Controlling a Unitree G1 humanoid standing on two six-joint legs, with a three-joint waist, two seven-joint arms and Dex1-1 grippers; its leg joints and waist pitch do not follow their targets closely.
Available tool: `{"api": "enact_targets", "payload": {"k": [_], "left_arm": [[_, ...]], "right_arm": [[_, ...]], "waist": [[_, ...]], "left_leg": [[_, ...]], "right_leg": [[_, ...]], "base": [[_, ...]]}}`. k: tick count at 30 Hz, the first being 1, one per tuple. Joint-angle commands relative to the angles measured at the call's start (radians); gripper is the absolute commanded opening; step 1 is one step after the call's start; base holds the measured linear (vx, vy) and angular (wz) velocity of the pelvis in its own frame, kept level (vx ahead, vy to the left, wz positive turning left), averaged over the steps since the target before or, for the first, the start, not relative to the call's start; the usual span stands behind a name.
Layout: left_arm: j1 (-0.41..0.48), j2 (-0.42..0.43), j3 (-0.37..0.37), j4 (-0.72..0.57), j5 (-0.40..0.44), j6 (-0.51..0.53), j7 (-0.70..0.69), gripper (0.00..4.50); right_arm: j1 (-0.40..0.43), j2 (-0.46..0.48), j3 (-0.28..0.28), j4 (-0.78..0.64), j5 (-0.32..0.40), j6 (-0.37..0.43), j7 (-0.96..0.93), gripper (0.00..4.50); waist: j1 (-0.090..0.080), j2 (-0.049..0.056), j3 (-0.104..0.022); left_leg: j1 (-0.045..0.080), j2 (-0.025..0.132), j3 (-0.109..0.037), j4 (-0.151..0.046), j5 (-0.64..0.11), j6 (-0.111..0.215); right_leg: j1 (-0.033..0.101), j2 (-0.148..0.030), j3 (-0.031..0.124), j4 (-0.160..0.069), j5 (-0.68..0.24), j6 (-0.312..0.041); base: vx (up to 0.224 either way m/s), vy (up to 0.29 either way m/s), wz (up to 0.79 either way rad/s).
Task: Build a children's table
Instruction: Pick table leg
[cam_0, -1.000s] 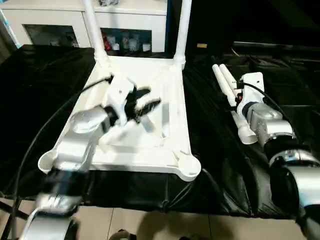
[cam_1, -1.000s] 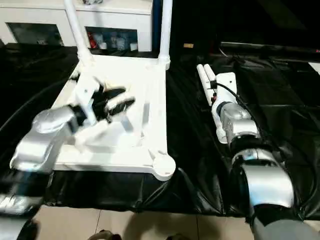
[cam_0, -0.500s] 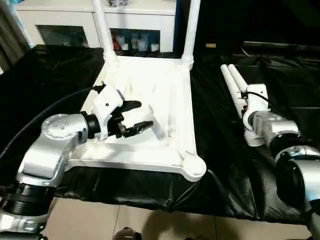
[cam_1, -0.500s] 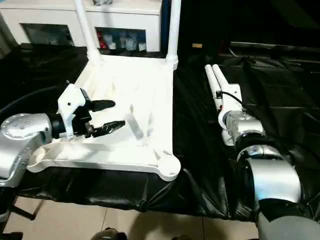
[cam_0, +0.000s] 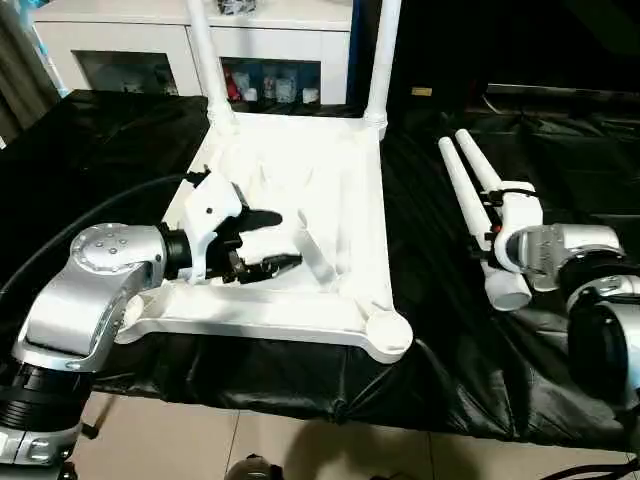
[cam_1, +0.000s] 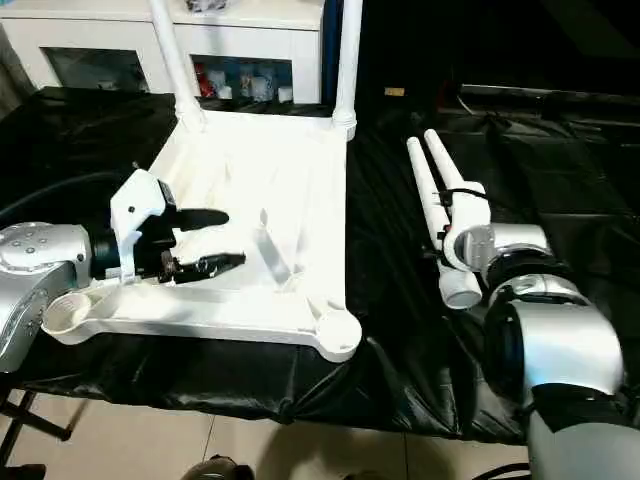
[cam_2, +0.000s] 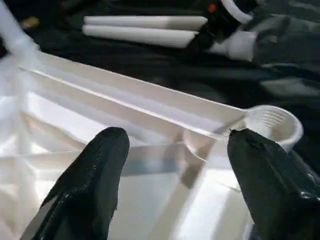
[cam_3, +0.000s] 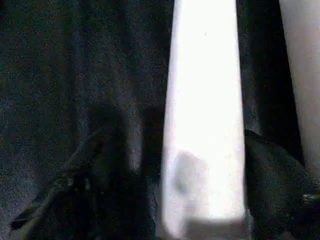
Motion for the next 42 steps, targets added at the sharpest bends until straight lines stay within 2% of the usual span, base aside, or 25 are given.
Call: {"api": "enact_targets", "payload": {"k": [1,2,3,5,9,10,11,13,14,15,19,20,21,22,23,24,25,26,29,30,35,36,37,39,42], "left_arm": [[-0.017,0.023,-0.018,-0.024,-0.015,0.018,-0.027,3.63],[-0.022,0.027,-0.023,-0.021,-0.019,0.022,-0.032,3.63],[-0.027,0.03,-0.027,-0.017,-0.021,0.022,-0.037,3.63],[-0.034,0.028,-0.029,-0.009,-0.019,0.017,-0.039,3.63],[-0.054,0.012,-0.031,0.019,-0.015,0.016,-0.032,3.63],[-0.058,0.007,-0.031,0.024,-0.017,0.02,-0.03,3.91],[-0.076,-0.023,-0.031,0.056,-0.011,0.024,0.01,3.98],[-0.09,-0.049,-0.028,0.082,-0.005,0.025,0.043,3.98],[-0.097,-0.058,-0.028,0.094,-0.005,0.023,0.051,4.03],[-0.106,-0.072,-0.026,0.108,-0.001,0.024,0.07,4.34],[-0.136,-0.129,-0.012,0.158,0.005,0.023,0.14,4.47],[-0.157,-0.17,-0.003,0.193,0.006,0.032,0.184,4.5],[-0.161,-0.18,0.0,0.201,0.006,0.034,0.196,4.5],[-0.173,-0.205,0.003,0.219,0.005,0.04,0.22,4.5],[-0.183,-0.23,0.001,0.235,0.005,0.044,0.24,4.5],[-0.187,-0.239,-0.006,0.241,0.005,0.043,0.244,4.5],[-0.188,-0.243,-0.011,0.244,0.006,0.041,0.245,4.5],[-0.19,-0.246,-0.014,0.248,0.006,0.038,0.244,4.5],[-0.199,-0.258,-0.022,0.262,0.007,0.028,0.246,4.5],[-0.201,-0.264,-0.02,0.262,0.004,0.027,0.248,4.5],[-0.212,-0.312,0.008,0.274,-0.014,0.047,0.297,4.5],[-0.214,-0.324,0.018,0.28,-0.019,0.054,0.317,4.5],[-0.216,-0.332,0.023,0.288,-0.018,0.055,0.332,4.5],[-0.217,-0.352,0.039,0.293,-0.03,0.061,0.355,4.5],[-0.221,-0.372,0.058,0.293,-0.044,0.075,0.376,4.5]], "right_arm": [[-0.004,-0.006,0.004,0.014,-0.009,0.025,0.003,3.45],[-0.003,-0.008,-0.002,0.013,-0.005,0.028,-0.002,3.45],[-0.002,-0.009,-0.011,0.013,0.001,0.028,-0.01,3.34],[-0.001,-0.011,-0.021,0.013,0.008,0.028,-0.016,3.13],[-0.001,-0.013,-0.048,0.008,0.026,0.021,-0.023,2.83],[-0.001,-0.014,-0.054,0.007,0.031,0.019,-0.023,2.68],[0.0,-0.014,-0.09,0.003,0.063,0.014,-0.029,2.66],[0.002,-0.014,-0.111,0.001,0.083,0.006,-0.037,2.51],[0.003,-0.014,-0.121,0.0,0.092,0.0,-0.042,2.37],[0.004,-0.014,-0.132,-0.002,0.103,0.002,-0.041,2.21],[0.011,-0.009,-0.169,-0.009,0.138,0.007,-0.017,1.9],[0.02,-0.003,-0.188,-0.017,0.156,0.007,0.011,1.86],[0.022,-0.001,-0.194,-0.02,0.163,0.008,0.019,1.85],[0.028,0.004,-0.202,-0.026,0.175,0.015,0.04,1.83],[0.039,0.014,-0.189,-0.035,0.172,0.023,0.074,1.81],[0.049,0.022,-0.165,-0.041,0.157,0.024,0.097,1.81],[0.053,0.026,-0.152,-0.044,0.148,0.024,0.108,1.81],[0.056,0.028,-0.146,-0.045,0.145,0.023,0.113,1.8],[0.054,0.033,-0.155,-0.052,0.152,0.004,0.099,1.8],[0.05,0.033,-0.161,-0.058,0.16,0.002,0.107,1.8],[0.048,0.03,-0.193,-0.114,0.208,0.01,0.156,1.8],[0.054,0.03,-0.195,-0.13,0.218,0.02,0.169,1.8],[0.062,0.031,-0.2,-0.149,0.229,0.024,0.184,1.8],[0.088,0.036,-0.23,-0.205,0.275,0.039,0.213,1.8],[0.117,0.042,-0.258,-0.269,0.318,0.053,0.239,1.8]], "waist": [[0.004,-0.012,-0.079],[0.004,-0.01,-0.079],[0.003,-0.014,-0.079],[0.002,-0.015,-0.079],[0.002,-0.014,-0.08],[0.003,-0.014,-0.081],[0.001,-0.008,-0.081],[0.001,-0.011,-0.082],[0.002,-0.009,-0.084],[0.002,-0.007,-0.084],[0.002,-0.009,-0.09],[0.003,-0.002,-0.091],[-0.001,-0.003,-0.089],[0.002,0.001,-0.092],[0.002,-0.001,-0.093],[0.003,0.009,-0.093],[-0.001,0.005,-0.093],[-0.002,0.007,-0.094],[-0.003,0.009,-0.092],[-0.003,0.006,-0.092],[0.001,-0.001,-0.093],[0.002,-0.001,-0.093],[0.002,-0.007,-0.093],[0.003,-0.01,-0.094],[0.007,-0.011,-0.094]], "left_leg": [[0.009,0.065,-0.035,-0.061,-0.129,0.012],[0.011,0.065,-0.035,-0.06,-0.13,0.011],[0.011,0.064,-0.034,-0.06,-0.127,0.01],[0.01,0.064,-0.033,-0.06,-0.124,0.009],[0.01,0.063,-0.033,-0.059,-0.116,0.007],[0.009,0.064,-0.034,-0.059,-0.113,0.007],[0.01,0.063,-0.032,-0.057,-0.114,0.007],[0.009,0.063,-0.033,-0.057,-0.114,0.007],[0.01,0.061,-0.032,-0.055,-0.109,0.009],[0.008,0.061,-0.034,-0.055,-0.105,0.011],[0.007,0.062,-0.034,-0.052,-0.081,0.029],[0.007,0.062,-0.035,-0.05,-0.075,0.031],[0.004,0.059,-0.031,-0.048,-0.073,0.039],[0.004,0.061,-0.034,-0.047,-0.069,0.04],[0.005,0.062,-0.034,-0.046,-0.068,0.049],[0.003,0.062,-0.036,-0.045,-0.071,0.05],[0.001,0.064,-0.037,-0.045,-0.07,0.057],[0.0,0.063,-0.038,-0.045,-0.068,0.062],[0.004,0.063,-0.038,-0.045,-0.093,0.053],[0.004,0.063,-0.038,-0.045,-0.095,0.05],[0.002,0.066,-0.037,-0.044,-0.073,0.059],[0.002,0.065,-0.037,-0.043,-0.068,0.062],[0.001,0.062,-0.035,-0.043,-0.062,0.071],[-0.001,0.061,-0.035,-0.042,-0.048,0.083],[0.001,0.062,-0.034,-0.042,-0.041,0.093]], "right_leg": [[0.052,-0.098,0.068,-0.07,-0.206,-0.223],[0.051,-0.098,0.068,-0.07,-0.21,-0.221],[0.051,-0.098,0.068,-0.07,-0.212,-0.22],[0.052,-0.098,0.069,-0.07,-0.212,-0.217],[0.053,-0.098,0.069,-0.07,-0.21,-0.209],[0.053,-0.098,0.069,-0.069,-0.205,-0.21],[0.052,-0.096,0.07,-0.07,-0.196,-0.211],[0.055,-0.096,0.068,-0.068,-0.186,-0.214],[0.054,-0.095,0.068,-0.069,-0.178,-0.214],[0.056,-0.096,0.067,-0.067,-0.171,-0.216],[0.058,-0.094,0.065,-0.064,-0.125,-0.225],[0.057,-0.095,0.065,-0.061,-0.115,-0.23],[0.056,-0.089,0.065,-0.065,-0.089,-0.234],[0.058,-0.093,0.064,-0.061,-0.08,-0.238],[0.058,-0.093,0.063,-0.062,-0.069,-0.243],[0.058,-0.094,0.062,-0.061,-0.068,-0.247],[0.06,-0.093,0.06,-0.06,-0.056,-0.25],[0.06,-0.093,0.058,-0.061,-0.056,-0.253],[0.058,-0.096,0.059,-0.068,-0.116,-0.249],[0.058,-0.095,0.059,-0.07,-0.123,-0.246],[0.059,-0.095,0.059,-0.065,-0.11,-0.24],[0.059,-0.096,0.059,-0.064,-0.106,-0.239],[0.061,-0.094,0.06,-0.064,-0.1,-0.238],[0.061,-0.093,0.059,-0.065,-0.107,-0.227],[0.06,-0.094,0.059,-0.069,-0.11,-0.218]], "base": [[0.0,0.0,0.0],[0.0,0.0,0.0],[0.0,0.0,0.0],[0.0,0.0,0.0],[0.0,0.0,0.0],[0.0,0.0,0.0],[0.0,0.0,0.0],[0.0,0.0,0.0],[0.0,0.0,0.0],[0.0,0.0,0.0],[0.0,0.0,0.0],[0.0,0.0,0.0],[0.0,0.0,0.0],[0.0,0.0,0.0],[0.0,0.0,0.0],[0.0,0.0,0.0],[0.0,0.0,0.0],[0.0,0.0,0.0],[0.0,0.0,0.0],[0.0,0.0,0.0],[0.0,0.0,0.0],[0.0,0.0,0.0],[0.0,0.0,0.0],[0.0,0.0,0.0],[0.0,0.0,0.0]]}}
